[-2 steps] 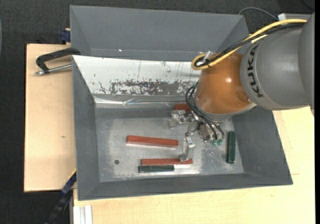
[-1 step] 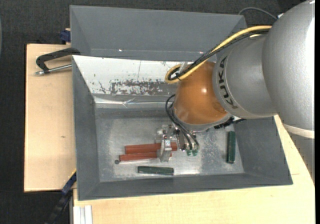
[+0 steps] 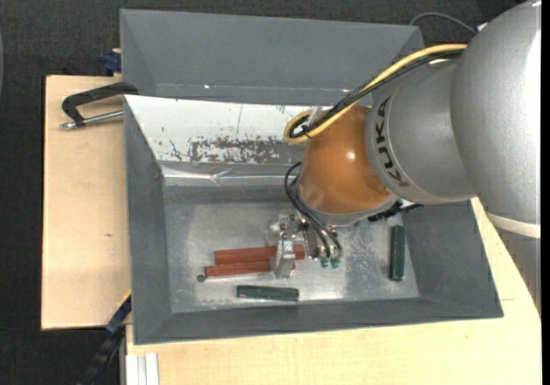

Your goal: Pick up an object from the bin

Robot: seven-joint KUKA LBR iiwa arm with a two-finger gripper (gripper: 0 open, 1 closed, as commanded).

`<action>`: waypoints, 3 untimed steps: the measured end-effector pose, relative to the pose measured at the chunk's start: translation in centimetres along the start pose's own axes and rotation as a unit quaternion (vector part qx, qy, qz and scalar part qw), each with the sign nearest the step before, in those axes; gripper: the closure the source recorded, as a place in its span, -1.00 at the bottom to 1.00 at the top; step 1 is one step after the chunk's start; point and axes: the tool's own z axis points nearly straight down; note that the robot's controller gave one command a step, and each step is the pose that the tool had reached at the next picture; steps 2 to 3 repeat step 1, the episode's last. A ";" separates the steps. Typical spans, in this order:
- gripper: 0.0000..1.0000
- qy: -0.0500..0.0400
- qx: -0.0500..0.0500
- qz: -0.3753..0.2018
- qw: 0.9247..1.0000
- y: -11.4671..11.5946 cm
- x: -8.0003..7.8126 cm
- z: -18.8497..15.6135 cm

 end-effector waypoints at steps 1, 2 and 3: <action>1.00 -0.004 0.001 -0.020 1.000 7.4 -1.2 -15.4; 1.00 -0.004 0.001 -0.020 1.000 7.4 -1.2 -15.4; 1.00 -0.004 0.001 -0.020 1.000 7.4 -1.2 -15.4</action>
Offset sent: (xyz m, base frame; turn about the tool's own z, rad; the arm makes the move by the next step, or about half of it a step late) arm 0.0000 0.0000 0.0000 0.0000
